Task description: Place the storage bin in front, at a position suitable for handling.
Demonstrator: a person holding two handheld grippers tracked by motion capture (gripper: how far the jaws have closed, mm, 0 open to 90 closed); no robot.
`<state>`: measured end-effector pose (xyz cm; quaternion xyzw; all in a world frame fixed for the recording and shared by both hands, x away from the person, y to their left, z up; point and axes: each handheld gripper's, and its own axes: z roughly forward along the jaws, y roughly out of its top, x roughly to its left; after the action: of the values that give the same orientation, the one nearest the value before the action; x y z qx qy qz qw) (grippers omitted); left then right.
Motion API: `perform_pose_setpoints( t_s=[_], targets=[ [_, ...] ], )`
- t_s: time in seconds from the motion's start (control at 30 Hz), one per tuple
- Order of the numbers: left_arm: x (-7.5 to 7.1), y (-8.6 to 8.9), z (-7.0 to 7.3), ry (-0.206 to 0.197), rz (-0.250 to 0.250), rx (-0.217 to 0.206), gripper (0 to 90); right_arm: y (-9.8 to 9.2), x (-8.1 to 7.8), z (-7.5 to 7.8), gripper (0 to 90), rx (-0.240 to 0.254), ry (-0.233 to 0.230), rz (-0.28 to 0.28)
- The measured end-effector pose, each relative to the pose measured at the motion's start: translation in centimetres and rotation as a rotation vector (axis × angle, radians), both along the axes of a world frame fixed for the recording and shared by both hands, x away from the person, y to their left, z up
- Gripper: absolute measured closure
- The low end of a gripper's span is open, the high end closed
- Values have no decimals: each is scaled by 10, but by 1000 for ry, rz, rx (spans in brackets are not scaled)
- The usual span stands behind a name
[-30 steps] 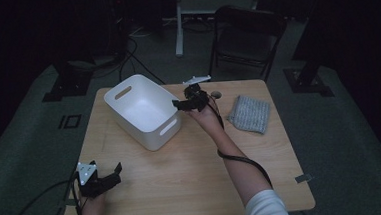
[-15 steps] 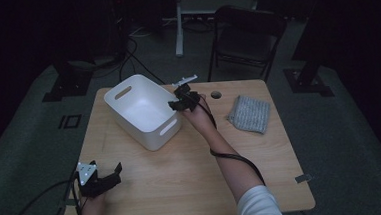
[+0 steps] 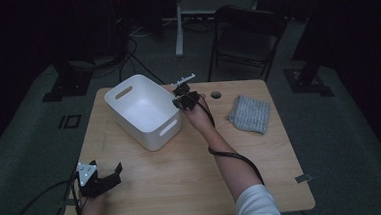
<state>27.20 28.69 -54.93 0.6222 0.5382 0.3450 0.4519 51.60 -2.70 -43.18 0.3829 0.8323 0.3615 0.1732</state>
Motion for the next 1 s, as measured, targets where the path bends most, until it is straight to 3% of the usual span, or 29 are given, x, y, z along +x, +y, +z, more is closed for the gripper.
perform_pose_setpoints(
  t_s=[0.07, 0.13, 0.27, 0.37, 0.53, 0.77, 1.0],
  targets=[
    [0, -1, 0, 2, 7, 13, 20, -1, -1, 1, 869, -17, 5, 12],
    [0, -1, 0, 3, 6, -18, 20, -3, -2, 1, 869, -19, 9, 15],
    [-1, -1, 1, 14, 4, -13, 20, -6, -5, 1, 869, -11, 15, 18],
    [-1, -2, 3, 39, 10, -31, 20, -12, -8, 1, 870, -4, 20, 21],
    [0, -3, 3, 81, 20, -25, 20, -21, -11, 1, 870, -6, 27, 39],
    [-1, -7, 3, 90, -22, -6, 20, -32, -22, 0, 870, -7, 35, 52],
    [-2, -7, 4, 82, -27, -24, 19, -42, -32, 0, 868, -11, 42, 74]
  ],
)
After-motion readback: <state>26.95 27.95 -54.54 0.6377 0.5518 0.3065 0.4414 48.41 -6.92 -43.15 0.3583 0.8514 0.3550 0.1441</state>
